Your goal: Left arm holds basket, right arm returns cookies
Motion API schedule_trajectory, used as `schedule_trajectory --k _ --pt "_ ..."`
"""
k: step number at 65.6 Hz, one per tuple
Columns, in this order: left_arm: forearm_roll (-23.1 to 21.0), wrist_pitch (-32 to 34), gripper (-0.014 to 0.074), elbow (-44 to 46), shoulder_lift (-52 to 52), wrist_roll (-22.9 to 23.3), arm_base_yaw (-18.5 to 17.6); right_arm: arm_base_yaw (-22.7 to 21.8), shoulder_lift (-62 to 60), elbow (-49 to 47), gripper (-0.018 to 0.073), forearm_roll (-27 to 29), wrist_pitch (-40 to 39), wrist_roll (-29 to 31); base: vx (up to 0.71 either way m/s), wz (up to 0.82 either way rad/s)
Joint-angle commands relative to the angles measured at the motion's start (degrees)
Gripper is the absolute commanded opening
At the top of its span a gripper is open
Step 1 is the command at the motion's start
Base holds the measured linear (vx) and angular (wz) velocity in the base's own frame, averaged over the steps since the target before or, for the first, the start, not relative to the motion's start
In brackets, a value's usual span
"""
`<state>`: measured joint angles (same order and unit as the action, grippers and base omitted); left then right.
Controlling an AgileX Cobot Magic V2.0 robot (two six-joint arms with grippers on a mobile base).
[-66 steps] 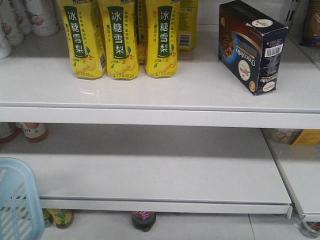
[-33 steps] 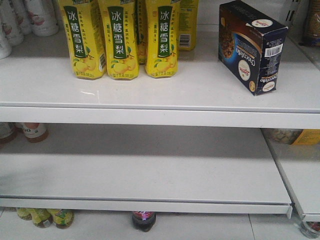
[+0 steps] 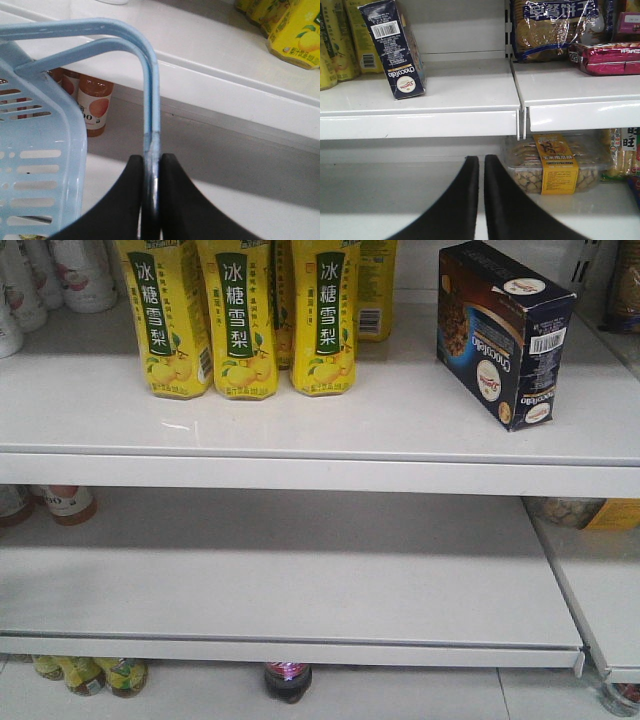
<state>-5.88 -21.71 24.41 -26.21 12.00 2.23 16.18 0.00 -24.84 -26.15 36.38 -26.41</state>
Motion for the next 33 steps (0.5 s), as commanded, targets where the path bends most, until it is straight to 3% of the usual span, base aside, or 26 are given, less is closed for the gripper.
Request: schedule_trajectory --k 1,17,33 --pt "1.59 10.22 -0.0003 -0.93 1.67 -4.25 0.30 -0.20 0.82 -1.27 -0.0003 -1.37 -3.85 0.42 0.00 0.00" --pt "1.40 19.24 -0.0003 -12.59 9.22 -5.27 3.01 -0.20 0.82 -1.27 -0.0003 -1.37 -3.92 0.42 0.00 0.00" --pt "1.85 17.51 -0.0003 -19.40 16.63 -6.81 3.59 -0.20 0.82 -1.27 -0.0003 -1.37 -3.92 0.42 0.00 0.00"
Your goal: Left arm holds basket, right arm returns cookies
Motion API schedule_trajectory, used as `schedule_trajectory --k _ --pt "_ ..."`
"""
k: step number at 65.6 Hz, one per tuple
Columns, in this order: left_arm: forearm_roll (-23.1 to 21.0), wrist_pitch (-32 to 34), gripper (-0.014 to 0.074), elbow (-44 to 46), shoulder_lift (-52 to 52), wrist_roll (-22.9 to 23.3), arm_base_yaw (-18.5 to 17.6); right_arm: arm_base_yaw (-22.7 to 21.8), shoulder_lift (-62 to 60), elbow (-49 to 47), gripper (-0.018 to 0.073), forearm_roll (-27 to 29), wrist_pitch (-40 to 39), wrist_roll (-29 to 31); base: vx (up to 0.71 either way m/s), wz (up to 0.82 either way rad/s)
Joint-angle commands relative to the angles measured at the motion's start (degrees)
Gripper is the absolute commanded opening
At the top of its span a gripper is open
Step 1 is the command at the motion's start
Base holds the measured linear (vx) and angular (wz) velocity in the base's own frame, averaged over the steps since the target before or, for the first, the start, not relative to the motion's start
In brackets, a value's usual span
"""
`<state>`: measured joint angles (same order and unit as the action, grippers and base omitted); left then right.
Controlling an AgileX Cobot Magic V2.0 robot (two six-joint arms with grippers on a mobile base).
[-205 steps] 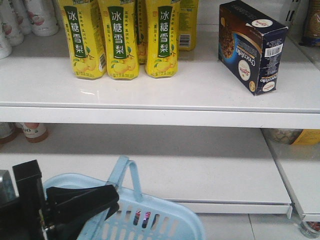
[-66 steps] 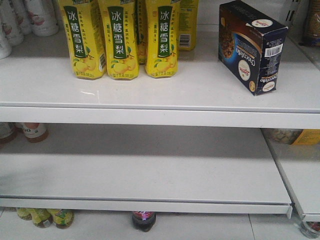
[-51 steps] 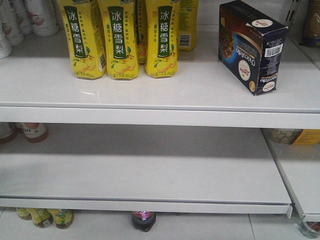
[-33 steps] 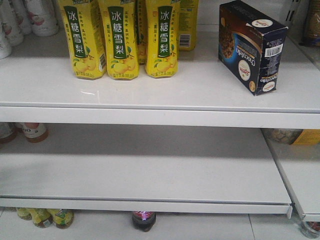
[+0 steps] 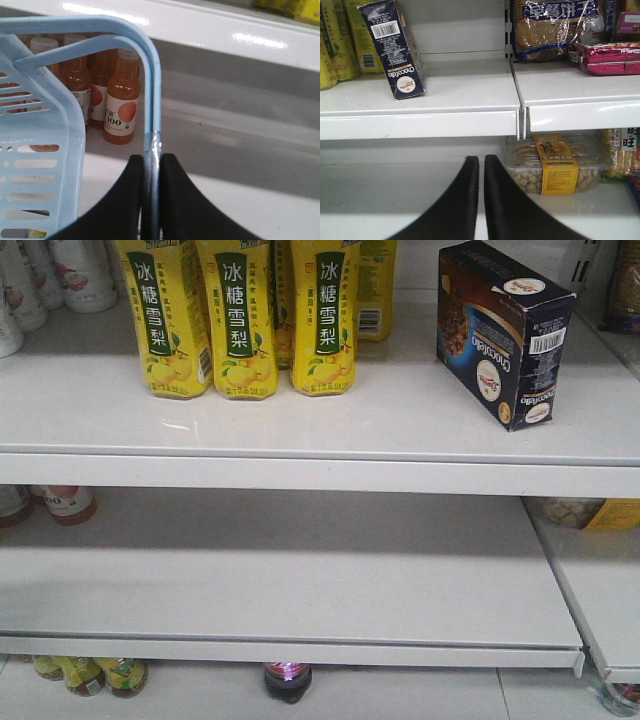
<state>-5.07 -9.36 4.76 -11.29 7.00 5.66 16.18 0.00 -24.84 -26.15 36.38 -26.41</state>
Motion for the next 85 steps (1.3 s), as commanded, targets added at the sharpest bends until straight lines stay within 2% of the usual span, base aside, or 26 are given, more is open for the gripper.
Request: schedule_trajectory --k 1,16,26,37,49,85 --pt "1.03 5.09 -0.0003 -0.07 2.13 -1.88 0.16 -0.20 0.82 -1.27 -0.0003 -1.37 -3.92 0.42 0.00 0.00" --pt "1.03 4.90 -0.0003 -3.02 9.02 -7.42 0.16 -0.20 0.82 -1.27 -0.0003 -1.37 -3.92 0.42 0.00 0.00" --pt "0.98 4.89 -0.0003 -4.76 12.29 -7.58 0.16 -0.20 0.82 -1.27 -0.0003 -1.37 -3.92 0.42 0.00 0.00" --pt "1.04 1.79 -0.0003 -5.00 12.80 -7.95 0.16 -0.20 0.82 -1.27 -0.0003 -1.37 -3.92 0.42 0.00 0.00" --pt "0.97 -1.67 -0.0003 -5.00 12.85 -10.31 0.16 -0.20 0.82 -1.27 -0.0003 -1.37 -3.92 0.42 0.00 0.00" --pt "0.56 -1.95 -0.0003 -5.00 12.74 -10.31 0.16 -0.20 0.82 -1.27 -0.0003 -1.37 -3.92 0.42 0.00 0.00"
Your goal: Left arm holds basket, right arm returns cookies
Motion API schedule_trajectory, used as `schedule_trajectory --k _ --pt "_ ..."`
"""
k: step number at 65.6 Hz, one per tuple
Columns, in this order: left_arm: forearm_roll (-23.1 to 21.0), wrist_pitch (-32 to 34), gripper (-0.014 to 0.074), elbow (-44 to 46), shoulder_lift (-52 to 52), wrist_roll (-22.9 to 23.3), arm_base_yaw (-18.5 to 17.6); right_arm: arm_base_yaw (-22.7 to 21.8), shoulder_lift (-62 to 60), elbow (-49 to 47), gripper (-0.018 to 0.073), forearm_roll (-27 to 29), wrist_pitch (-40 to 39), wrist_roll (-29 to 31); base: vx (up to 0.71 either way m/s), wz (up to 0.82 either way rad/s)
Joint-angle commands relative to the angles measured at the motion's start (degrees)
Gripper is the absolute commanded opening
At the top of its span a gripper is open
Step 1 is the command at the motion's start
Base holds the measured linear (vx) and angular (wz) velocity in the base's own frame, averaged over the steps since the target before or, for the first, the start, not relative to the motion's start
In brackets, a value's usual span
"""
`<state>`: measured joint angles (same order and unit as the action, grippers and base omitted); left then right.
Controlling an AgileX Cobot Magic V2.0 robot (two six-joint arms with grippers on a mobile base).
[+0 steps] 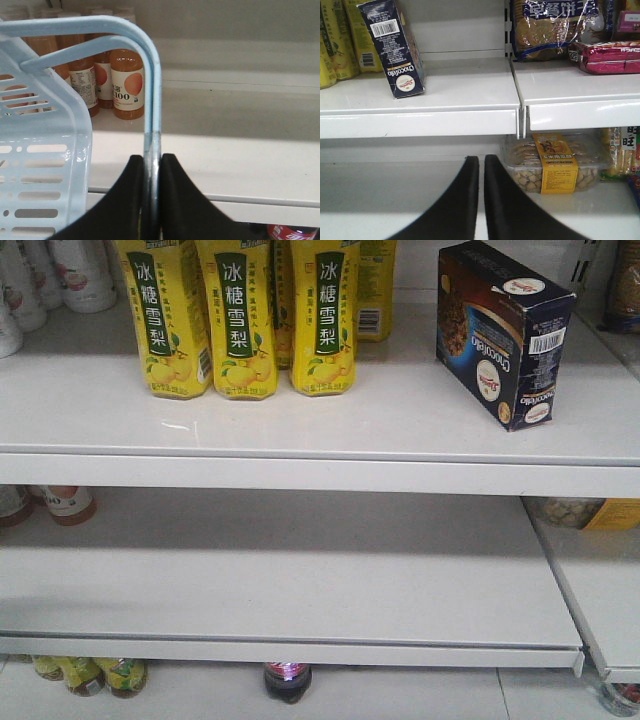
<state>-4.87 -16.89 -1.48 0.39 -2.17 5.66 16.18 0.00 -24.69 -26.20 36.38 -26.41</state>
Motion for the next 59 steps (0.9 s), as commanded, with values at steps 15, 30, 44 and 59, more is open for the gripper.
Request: schedule_trajectory --k 15,30,44,59 --pt "0.37 5.58 -0.0003 1.24 1.07 -1.14 0.16 -0.20 0.82 -1.42 -0.0003 -1.32 -3.92 0.42 0.00 0.00" --pt "0.37 5.58 -0.0003 1.24 1.07 -1.14 0.16 -0.20 0.82 -1.42 -0.0003 -1.32 -3.92 0.42 0.00 0.00" --pt "0.37 5.58 -0.0003 1.24 1.07 -1.14 0.16 -0.20 0.82 -1.42 -0.0003 -1.32 -3.92 0.42 0.00 0.00" --pt "0.37 5.58 -0.0003 1.24 1.07 -1.14 0.16 -0.20 0.82 -1.42 -0.0003 -1.32 -3.92 0.42 0.00 0.00"
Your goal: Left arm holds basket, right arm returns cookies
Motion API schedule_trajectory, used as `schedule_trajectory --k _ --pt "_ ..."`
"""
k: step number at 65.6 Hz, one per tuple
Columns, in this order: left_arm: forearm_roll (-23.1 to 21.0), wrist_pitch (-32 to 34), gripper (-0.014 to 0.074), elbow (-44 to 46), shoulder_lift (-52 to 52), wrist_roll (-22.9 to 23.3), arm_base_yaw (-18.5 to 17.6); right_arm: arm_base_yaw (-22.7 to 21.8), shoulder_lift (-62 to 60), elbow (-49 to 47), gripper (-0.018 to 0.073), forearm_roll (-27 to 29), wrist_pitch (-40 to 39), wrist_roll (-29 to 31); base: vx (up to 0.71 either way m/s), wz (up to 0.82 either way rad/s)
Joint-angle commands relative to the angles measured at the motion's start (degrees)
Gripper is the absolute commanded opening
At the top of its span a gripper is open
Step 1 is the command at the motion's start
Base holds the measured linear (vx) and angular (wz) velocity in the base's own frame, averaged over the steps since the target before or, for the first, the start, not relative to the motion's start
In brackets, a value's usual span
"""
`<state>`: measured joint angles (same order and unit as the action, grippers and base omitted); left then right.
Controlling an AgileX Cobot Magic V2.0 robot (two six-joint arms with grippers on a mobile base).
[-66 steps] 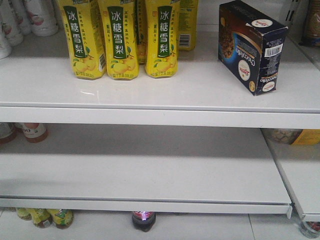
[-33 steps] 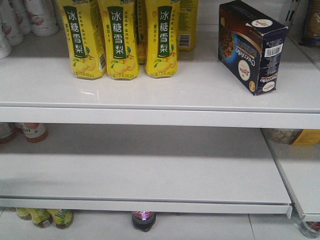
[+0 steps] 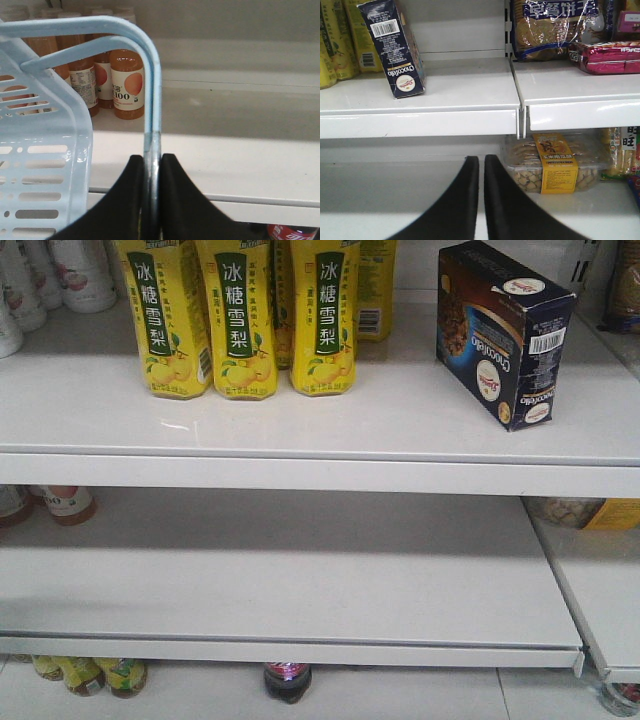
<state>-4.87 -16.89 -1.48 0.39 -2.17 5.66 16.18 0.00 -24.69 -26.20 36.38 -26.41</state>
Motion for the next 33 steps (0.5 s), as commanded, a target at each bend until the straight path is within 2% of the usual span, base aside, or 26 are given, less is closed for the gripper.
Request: schedule_trajectory --k 1,19,26,33 --pt "0.37 5.58 -0.0003 1.24 1.07 -1.14 0.16 -0.20 0.82 -1.42 -0.0003 -1.32 -3.92 0.42 0.00 0.00" --pt "0.37 5.58 -0.0003 1.24 1.07 -1.14 0.16 -0.47 0.82 -0.62 -0.0003 -1.96 -4.64 0.78 0.00 0.00" --pt "0.37 5.58 -0.0003 1.24 1.07 -1.14 0.16 -4.60 0.82 -0.39 -0.0003 -0.61 -5.00 1.80 0.00 0.00" --pt "0.37 5.58 -0.0003 1.24 1.07 -1.14 0.16 -11.12 0.82 -0.39 -0.0003 4.00 -6.95 7.15 0.00 0.00"
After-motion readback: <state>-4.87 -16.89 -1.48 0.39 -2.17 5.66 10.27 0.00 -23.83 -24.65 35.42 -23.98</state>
